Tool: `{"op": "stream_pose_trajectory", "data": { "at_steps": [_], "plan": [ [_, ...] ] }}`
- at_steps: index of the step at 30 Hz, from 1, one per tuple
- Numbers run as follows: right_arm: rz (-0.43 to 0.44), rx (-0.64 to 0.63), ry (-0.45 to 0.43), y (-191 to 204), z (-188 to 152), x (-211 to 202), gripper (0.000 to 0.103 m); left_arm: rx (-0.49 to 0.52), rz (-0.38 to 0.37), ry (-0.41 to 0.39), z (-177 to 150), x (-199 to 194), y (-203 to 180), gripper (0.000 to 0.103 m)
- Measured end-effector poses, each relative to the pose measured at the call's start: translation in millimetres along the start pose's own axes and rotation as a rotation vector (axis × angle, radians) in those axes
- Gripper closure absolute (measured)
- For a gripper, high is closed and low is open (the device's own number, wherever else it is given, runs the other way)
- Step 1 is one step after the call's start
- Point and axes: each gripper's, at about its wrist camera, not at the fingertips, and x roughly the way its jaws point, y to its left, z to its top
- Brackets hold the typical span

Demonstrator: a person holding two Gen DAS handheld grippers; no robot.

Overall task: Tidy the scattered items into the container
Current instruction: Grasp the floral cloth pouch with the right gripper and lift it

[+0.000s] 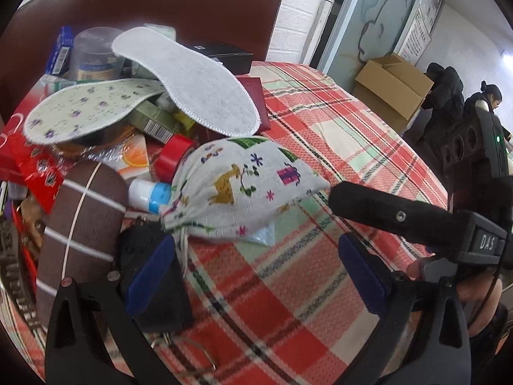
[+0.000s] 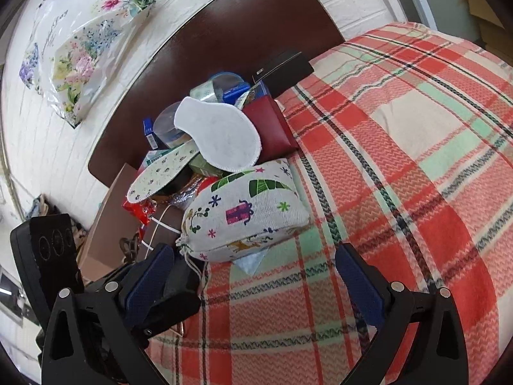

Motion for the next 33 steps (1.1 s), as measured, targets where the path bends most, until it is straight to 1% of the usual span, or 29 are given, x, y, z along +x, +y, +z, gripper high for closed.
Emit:
{"op": "stream_pose_trajectory", "data": {
  "at_steps": [5, 7, 8, 9, 11, 12, 13, 15, 17, 22, 24, 28, 31, 33],
  "plan": [
    [-0.025, -0.03, 0.055, -1, 18, 34, 0.002, 0.031, 0.077, -0.035, 14, 18, 3, 0.001],
    [-0.013, -0.051, 0.074, 1, 22, 47, 0.002, 0.043, 0.109, -0.071, 19, 22, 3, 0.001],
    [0.002, -0.058, 0.076, 3, 24, 53, 0.002, 0.063, 0.111, -0.085, 21, 26, 2, 0.001],
    [0.017, -0.068, 0.082, 5, 26, 58, 0.002, 0.069, 0.103, -0.088, 22, 32, 2, 0.001],
    [0.052, -0.101, 0.089, 10, 27, 68, 0.002, 0.072, 0.069, -0.062, 21, 50, 2, 0.0],
    [0.066, -0.096, 0.08, 6, 28, 72, 0.001, 0.062, 0.039, -0.08, 21, 54, 5, 0.0],
    [0.088, -0.086, 0.069, 3, 29, 73, 0.001, 0.05, 0.03, -0.097, 22, 57, 9, 0.0],
    [0.108, -0.088, 0.056, 2, 29, 72, 0.001, 0.041, 0.001, -0.1, 25, 58, 12, 0.0],
    [0.123, -0.087, 0.054, 0, 28, 72, 0.0, 0.045, -0.011, -0.093, 27, 59, 14, 0.0],
    [0.12, -0.096, 0.047, 2, 26, 71, 0.0, 0.052, -0.018, -0.097, 29, 57, 15, 0.0],
    [0.115, -0.103, 0.048, 4, 26, 71, 0.0, 0.057, -0.016, -0.098, 25, 54, 13, 0.0],
    [0.118, -0.127, 0.056, 10, 24, 71, 0.001, 0.091, -0.016, -0.094, 21, 50, 6, 0.0],
    [0.125, -0.139, 0.06, 14, 21, 67, 0.004, 0.113, -0.015, -0.093, 18, 46, -2, 0.002],
    [0.11, -0.138, 0.064, 17, 18, 65, 0.006, 0.126, -0.015, -0.091, 16, 42, -6, 0.007]
  ]
}}
